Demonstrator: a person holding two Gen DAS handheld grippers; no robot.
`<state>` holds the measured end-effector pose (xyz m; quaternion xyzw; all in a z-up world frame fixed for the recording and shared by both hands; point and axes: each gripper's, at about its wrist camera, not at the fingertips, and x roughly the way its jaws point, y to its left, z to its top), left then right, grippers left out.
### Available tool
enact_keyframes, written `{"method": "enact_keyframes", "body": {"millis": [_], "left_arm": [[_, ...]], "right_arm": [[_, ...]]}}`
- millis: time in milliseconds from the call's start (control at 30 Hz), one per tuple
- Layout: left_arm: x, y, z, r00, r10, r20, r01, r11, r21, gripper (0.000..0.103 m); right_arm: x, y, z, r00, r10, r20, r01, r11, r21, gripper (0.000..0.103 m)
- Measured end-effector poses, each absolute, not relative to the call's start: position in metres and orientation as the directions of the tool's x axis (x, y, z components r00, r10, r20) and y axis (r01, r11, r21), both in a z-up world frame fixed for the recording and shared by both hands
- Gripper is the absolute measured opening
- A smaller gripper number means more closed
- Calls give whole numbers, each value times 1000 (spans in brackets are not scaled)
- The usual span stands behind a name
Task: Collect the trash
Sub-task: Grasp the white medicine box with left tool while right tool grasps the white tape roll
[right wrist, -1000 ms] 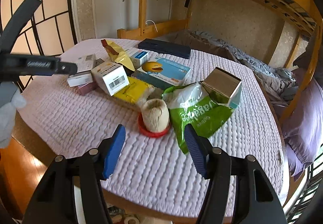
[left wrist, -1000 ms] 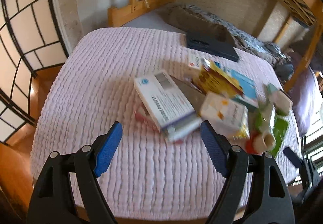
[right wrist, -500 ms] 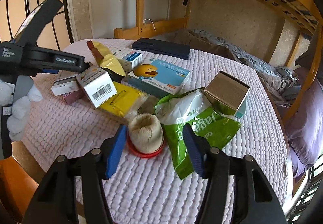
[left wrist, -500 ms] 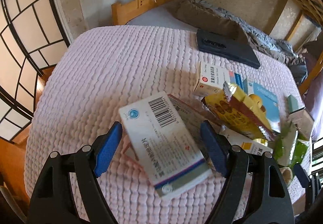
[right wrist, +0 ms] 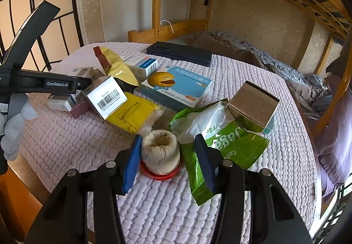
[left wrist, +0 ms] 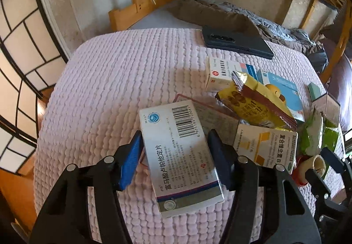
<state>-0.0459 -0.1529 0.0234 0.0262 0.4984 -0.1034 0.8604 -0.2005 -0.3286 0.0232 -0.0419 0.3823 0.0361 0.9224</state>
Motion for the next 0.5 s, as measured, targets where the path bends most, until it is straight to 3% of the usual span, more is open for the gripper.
{"method": "enact_keyframes", "body": {"millis": [133, 167, 333, 500], "left_arm": [[-44, -157, 23, 491, -136, -860, 196, 980, -43, 62], [-45, -159, 23, 495, -132, -859, 199, 979, -36, 58], [-53, -160, 25, 497, -151, -854, 213, 976, -48, 55], [-61, -156, 27, 490, -189, -851, 221, 971, -88, 55]], "right_arm": [[-199, -327, 23, 704, 34, -709, -102, 993, -54, 49], [-199, -327, 23, 704, 34, -709, -103, 993, -56, 48], [-198, -328, 28, 707, 53, -705, -115, 992, -40, 32], [-199, -331, 34, 712, 71, -698, -112, 994, -14, 31]]}}
